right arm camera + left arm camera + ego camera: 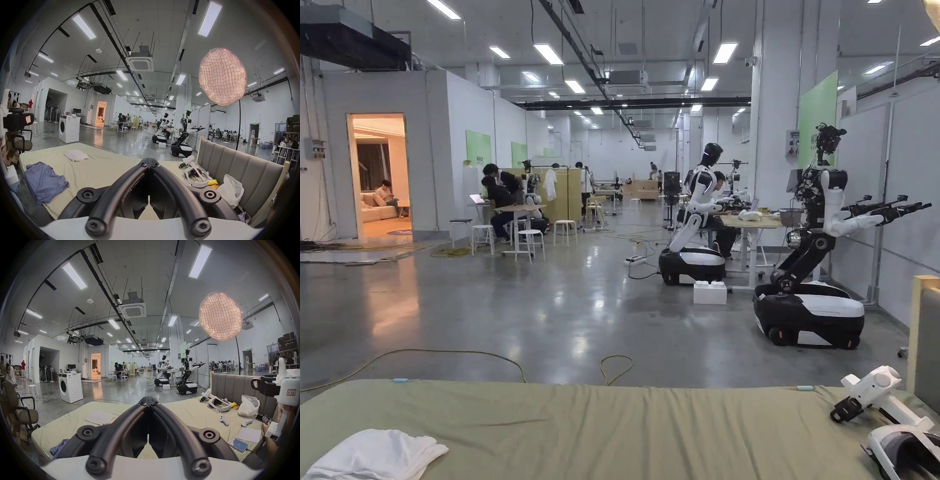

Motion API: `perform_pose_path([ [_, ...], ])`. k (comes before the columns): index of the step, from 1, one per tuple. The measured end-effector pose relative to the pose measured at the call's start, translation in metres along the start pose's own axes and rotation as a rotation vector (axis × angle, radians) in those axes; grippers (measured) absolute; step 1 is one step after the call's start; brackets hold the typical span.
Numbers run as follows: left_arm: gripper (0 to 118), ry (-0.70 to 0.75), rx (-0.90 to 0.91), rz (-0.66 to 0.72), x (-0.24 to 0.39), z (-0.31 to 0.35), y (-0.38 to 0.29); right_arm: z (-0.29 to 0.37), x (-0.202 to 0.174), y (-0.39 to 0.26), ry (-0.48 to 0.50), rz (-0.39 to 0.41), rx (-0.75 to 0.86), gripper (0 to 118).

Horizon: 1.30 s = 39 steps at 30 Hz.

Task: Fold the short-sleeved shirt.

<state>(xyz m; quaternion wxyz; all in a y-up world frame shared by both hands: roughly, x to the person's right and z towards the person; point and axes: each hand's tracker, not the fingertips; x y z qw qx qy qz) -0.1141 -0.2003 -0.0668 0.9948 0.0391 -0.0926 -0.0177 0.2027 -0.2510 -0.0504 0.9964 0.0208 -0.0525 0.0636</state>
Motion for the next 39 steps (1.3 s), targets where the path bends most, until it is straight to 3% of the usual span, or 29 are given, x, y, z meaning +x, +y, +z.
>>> perform_pose_path([
  [5, 0, -0.012, -0.037, 0.011, -0.001, -0.003, -0.007, 0.000, -0.006, -0.003, -0.009, 0.034, -0.010, 0],
  [8, 0, -0.006, -0.045, -0.059, 0.005, -0.005, -0.007, -0.002, -0.008, -0.005, -0.025, 0.082, -0.015, 0],
  [9, 0, -0.008, -0.043, -0.141, 0.010, -0.006, -0.009, -0.002, -0.012, -0.004, -0.045, 0.168, -0.011, 0],
  [10, 0, 0.000, -0.049, -0.266, 0.020, -0.010, -0.013, -0.003, -0.021, -0.006, -0.085, 0.366, -0.003, 0],
  [11, 0, 0.010, -0.057, -0.415, 0.031, -0.012, -0.022, -0.004, -0.028, -0.010, -0.095, 0.515, 0.013, 0],
  [13, 0, 0.053, -0.049, -0.868, 0.054, -0.017, -0.065, -0.003, -0.041, -0.033, -0.087, 0.942, 0.064, 0],
  [15, 0, 0.059, -0.047, -1.238, 0.059, -0.018, -0.114, -0.002, -0.043, -0.059, -0.048, 1.255, 0.092, 0],
  [16, 0, 0.012, -0.064, -1.418, 0.057, -0.017, -0.138, -0.001, -0.042, -0.073, -0.007, 1.381, 0.105, 0],
  [18, 0, -0.079, -0.122, -1.526, 0.061, -0.011, -0.157, 0.000, -0.041, -0.095, 0.071, 1.562, 0.114, 0],
  [19, 0, -0.100, -0.123, -1.551, 0.062, -0.010, -0.169, 0.001, -0.040, -0.103, 0.112, 1.625, 0.129, 0],
  [20, 0, -0.092, -0.122, -1.572, 0.064, -0.010, -0.178, 0.000, -0.041, -0.109, 0.144, 1.622, 0.118, 0],
  [23, 0, -0.076, -0.137, -1.517, 0.057, -0.010, -0.181, -0.003, -0.043, -0.109, 0.189, 1.521, 0.011, 0],
  [24, 0, -0.047, -0.107, -1.392, 0.059, -0.011, -0.162, -0.006, -0.043, -0.104, 0.185, 1.427, -0.036, 0],
  [26, 0, -0.050, -0.115, -1.061, 0.055, -0.014, -0.116, -0.014, -0.044, -0.079, 0.121, 1.018, -0.138, 0],
  [28, 0, -0.046, -0.131, -0.568, 0.027, -0.018, -0.058, -0.016, -0.021, -0.064, 0.079, 0.503, -0.117, 0],
  [29, 0, -0.040, -0.117, -0.365, 0.010, -0.018, -0.040, -0.018, -0.014, -0.059, 0.064, 0.321, -0.127, 0],
  [31, 0, -0.085, -0.070, 0.181, -0.038, -0.014, -0.024, -0.015, 0.008, -0.060, 0.025, -0.046, -0.152, 0],
  [33, 0, -0.200, -0.023, 0.707, -0.094, -0.007, -0.056, -0.009, 0.024, -0.076, 0.027, -0.357, -0.146, 0],
  [34, 0, -0.181, -0.049, 0.733, -0.089, -0.007, -0.070, -0.007, 0.029, -0.081, 0.012, -0.442, -0.164, 0],
  [35, 0, -0.097, -0.104, 0.608, -0.080, -0.009, -0.072, -0.004, 0.025, -0.083, -0.012, -0.440, -0.186, 0],
  [37, 0, -0.010, -0.186, 0.269, -0.056, -0.013, -0.067, 0.001, 0.025, -0.083, -0.023, -0.255, -0.185, 0],
  [39, 0, -0.059, -0.156, 0.171, -0.041, -0.004, -0.064, 0.003, 0.015, -0.077, -0.047, -0.116, -0.162, 0],
])
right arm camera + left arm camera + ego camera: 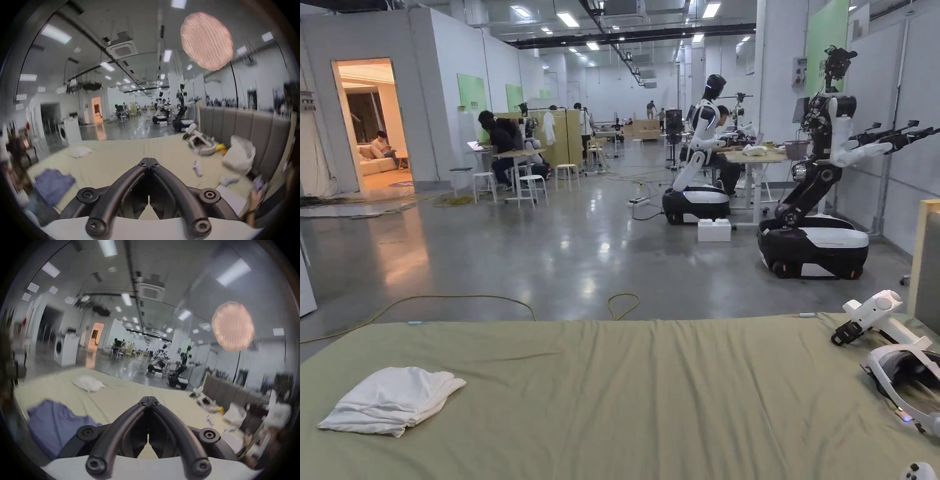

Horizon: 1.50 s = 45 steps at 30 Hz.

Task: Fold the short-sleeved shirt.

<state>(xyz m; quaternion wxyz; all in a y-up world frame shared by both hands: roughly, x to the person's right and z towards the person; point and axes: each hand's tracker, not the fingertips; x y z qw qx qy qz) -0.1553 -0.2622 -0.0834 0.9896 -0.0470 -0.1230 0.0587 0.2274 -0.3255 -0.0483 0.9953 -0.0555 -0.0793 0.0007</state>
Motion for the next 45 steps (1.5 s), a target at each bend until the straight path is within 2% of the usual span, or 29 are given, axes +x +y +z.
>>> perform_pose_path([
  [1, 0, -0.020, 0.026, -0.013, 0.001, 0.005, 0.001, 0.001, -0.001, 0.002, 0.000, 0.032, 0.007, 0],
  [6, 0, -0.004, 0.006, -0.099, 0.004, 0.006, -0.001, 0.005, -0.011, 0.008, 0.036, 0.031, 0.035, 0],
  [11, 0, 0.018, -0.004, -0.060, -0.010, 0.005, -0.001, 0.003, -0.019, 0.008, 0.037, 0.062, 0.037, 0],
  [16, 0, 0.071, -0.070, -0.065, -0.038, 0.001, -0.006, -0.002, -0.026, 0.012, 0.045, 0.036, 0.018, 0],
  [18, 0, 0.137, -0.100, -0.055, -0.058, -0.003, -0.006, -0.003, -0.029, 0.011, 0.059, 0.033, 0.003, 0],
  [19, 5, 0.197, -0.129, -0.057, -0.070, -0.008, -0.007, -0.004, -0.032, 0.011, 0.070, 0.038, -0.009, 0],
  [21, 47, 0.311, -0.218, -0.065, -0.098, -0.023, -0.012, -0.005, -0.038, 0.009, 0.089, 0.055, -0.031, 0],
  [23, 85, 0.323, -0.325, -0.019, -0.136, -0.040, -0.020, -0.006, -0.045, 0.006, 0.098, 0.069, -0.047, 0],
  [24, 92, 0.316, -0.377, 0.028, -0.159, -0.050, -0.027, -0.008, -0.045, 0.002, 0.107, 0.074, -0.056, 0],
  [25, 95, 0.320, -0.438, 0.091, -0.183, -0.063, -0.036, -0.009, -0.048, 0.000, 0.121, 0.077, -0.070, 0],
  [27, 95, 0.356, -0.517, 0.141, -0.221, -0.091, -0.059, -0.014, -0.055, -0.006, 0.150, 0.087, -0.109, 0],
  [30, 95, 0.428, -0.631, 0.113, -0.265, -0.139, -0.101, -0.021, -0.064, -0.015, 0.156, 0.164, -0.182, 0],
  [32, 95, 0.400, -0.676, 0.134, -0.280, -0.166, -0.119, -0.023, -0.068, -0.020, 0.156, 0.206, -0.200, 0],
  [35, 95, 0.321, -0.756, 0.256, -0.326, -0.205, -0.157, -0.025, -0.078, -0.030, 0.181, 0.185, -0.265, 0],
  [39, 93, 0.423, -0.857, 0.227, -0.344, -0.248, -0.195, -0.029, -0.093, -0.048, 0.161, 0.184, -0.370, 0],
  [41, 87, 0.468, -0.945, 0.257, -0.352, -0.262, -0.214, -0.028, -0.097, -0.053, 0.177, 0.168, -0.405, 0],
  [43, 83, 0.469, -0.909, 0.161, -0.334, -0.262, -0.212, -0.026, -0.100, -0.059, 0.209, 0.148, -0.443, 0],
  [45, 63, 0.435, -0.923, 0.138, -0.329, -0.264, -0.209, -0.026, -0.098, -0.068, 0.217, 0.158, -0.492, 0],
])
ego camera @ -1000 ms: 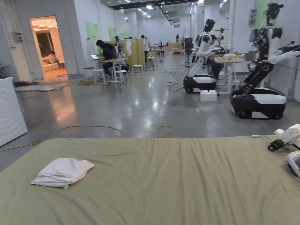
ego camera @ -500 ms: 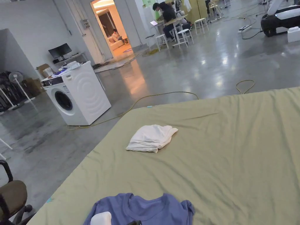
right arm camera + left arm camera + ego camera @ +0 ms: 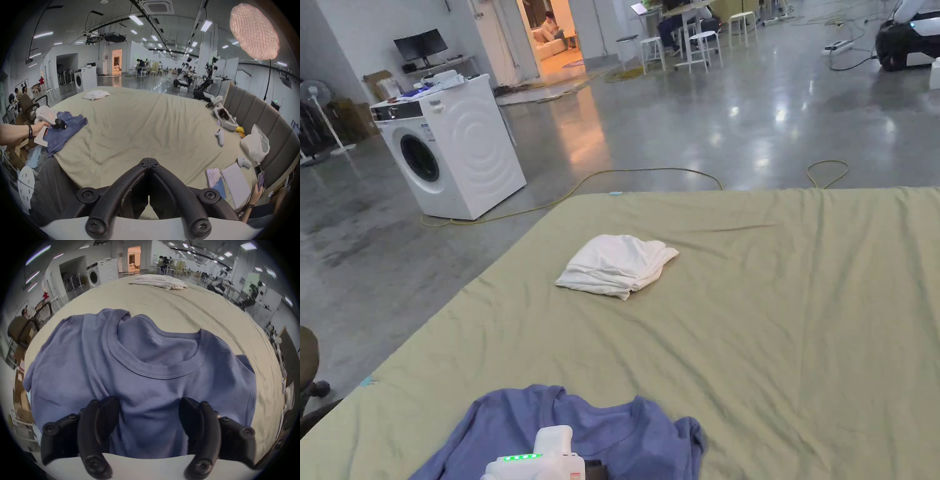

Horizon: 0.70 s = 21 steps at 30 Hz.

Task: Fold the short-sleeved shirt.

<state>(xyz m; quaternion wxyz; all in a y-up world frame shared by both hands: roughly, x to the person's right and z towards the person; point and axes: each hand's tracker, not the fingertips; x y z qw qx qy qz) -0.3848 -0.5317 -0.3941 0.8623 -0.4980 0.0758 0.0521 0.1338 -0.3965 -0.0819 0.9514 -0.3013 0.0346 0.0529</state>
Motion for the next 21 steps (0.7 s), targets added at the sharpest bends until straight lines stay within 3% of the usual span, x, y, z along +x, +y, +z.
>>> perform_pose_path([
  [1, 47, -0.014, 0.016, -0.004, -0.001, 0.002, -0.001, -0.003, -0.001, -0.001, -0.001, 0.008, -0.021, 0],
  [2, 12, -0.003, 0.014, 0.001, -0.001, 0.007, -0.004, -0.004, -0.002, -0.001, -0.005, 0.015, -0.029, 0],
  [3, 2, 0.013, 0.029, 0.016, -0.004, 0.009, -0.004, -0.002, 0.000, -0.003, -0.007, 0.018, -0.025, 0],
  [4, 2, 0.051, 0.029, 0.036, -0.006, 0.007, -0.005, 0.001, 0.000, -0.003, -0.006, 0.017, -0.018, 0],
  [8, 2, -0.052, 0.023, 0.155, -0.026, 0.024, 0.003, 0.013, 0.005, 0.005, 0.003, -0.022, 0.040, 0],
  [12, 2, -0.228, 0.245, 0.264, -0.048, 0.096, 0.022, 0.019, 0.019, 0.003, 0.021, -0.053, 0.074, 0],
  [17, 2, -0.415, 0.445, 0.227, -0.023, 0.188, 0.050, 0.027, 0.033, -0.005, 0.015, -0.081, 0.078, 0],
  [21, 2, -0.489, 0.494, 0.064, 0.073, 0.223, 0.075, 0.046, 0.045, -0.013, -0.033, -0.131, 0.114, 0],
])
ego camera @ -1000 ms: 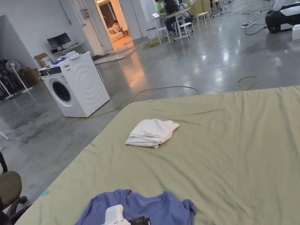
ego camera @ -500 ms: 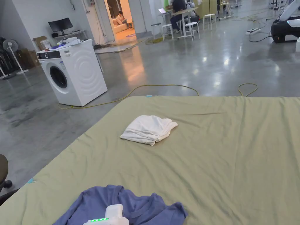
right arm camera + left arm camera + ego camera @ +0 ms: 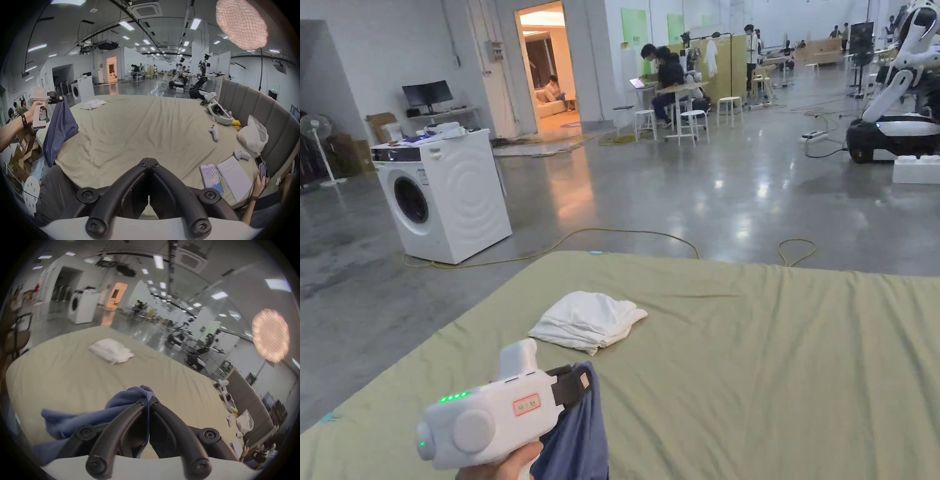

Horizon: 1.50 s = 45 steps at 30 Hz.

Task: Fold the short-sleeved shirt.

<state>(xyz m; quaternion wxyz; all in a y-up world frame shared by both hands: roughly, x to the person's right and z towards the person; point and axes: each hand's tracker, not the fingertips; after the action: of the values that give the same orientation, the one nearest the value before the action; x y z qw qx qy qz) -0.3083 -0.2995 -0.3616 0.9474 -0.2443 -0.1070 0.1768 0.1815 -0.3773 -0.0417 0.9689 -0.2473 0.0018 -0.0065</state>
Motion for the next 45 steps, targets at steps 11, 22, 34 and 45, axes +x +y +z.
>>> perform_pose_path([
  [11, 2, -0.553, -0.340, -0.188, 0.260, -0.133, -0.147, 0.051, 0.048, -0.028, -0.190, -0.140, -0.002, 0],
  [22, 12, -0.817, -0.737, -0.284, 0.365, -0.109, -0.351, 0.066, 0.065, -0.049, -0.261, -0.203, -0.020, 0],
  [34, 92, -0.677, -0.106, -0.472, 0.306, 0.026, -0.202, 0.041, 0.046, 0.004, -0.085, -0.113, 0.133, 0],
  [45, 88, -0.023, 0.467, -0.569, 0.252, 0.178, -0.150, 0.047, 0.043, 0.074, -0.022, -0.067, 0.384, 0],
])
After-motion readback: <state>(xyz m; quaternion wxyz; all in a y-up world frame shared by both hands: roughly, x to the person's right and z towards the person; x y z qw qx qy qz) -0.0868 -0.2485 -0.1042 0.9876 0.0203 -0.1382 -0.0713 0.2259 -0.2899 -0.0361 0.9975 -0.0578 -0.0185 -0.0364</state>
